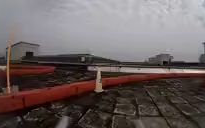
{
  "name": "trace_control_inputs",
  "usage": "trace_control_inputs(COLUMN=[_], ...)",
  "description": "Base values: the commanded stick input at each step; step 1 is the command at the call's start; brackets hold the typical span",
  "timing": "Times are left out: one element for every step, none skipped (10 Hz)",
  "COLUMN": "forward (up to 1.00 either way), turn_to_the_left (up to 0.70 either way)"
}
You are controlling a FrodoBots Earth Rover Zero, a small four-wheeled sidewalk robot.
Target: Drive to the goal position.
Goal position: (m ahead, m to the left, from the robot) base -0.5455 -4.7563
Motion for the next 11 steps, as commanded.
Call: trace_control_inputs(forward=[0.04,0.01,0.00,0.00,0.00,0.00,0.00,0.00,0.00,0.00,0.00], turn_to_the_left=[-0.70,-0.70,-0.70,-0.70,-0.70,-0.70,-0.70,-0.70,-0.38,-0.03,-0.35])
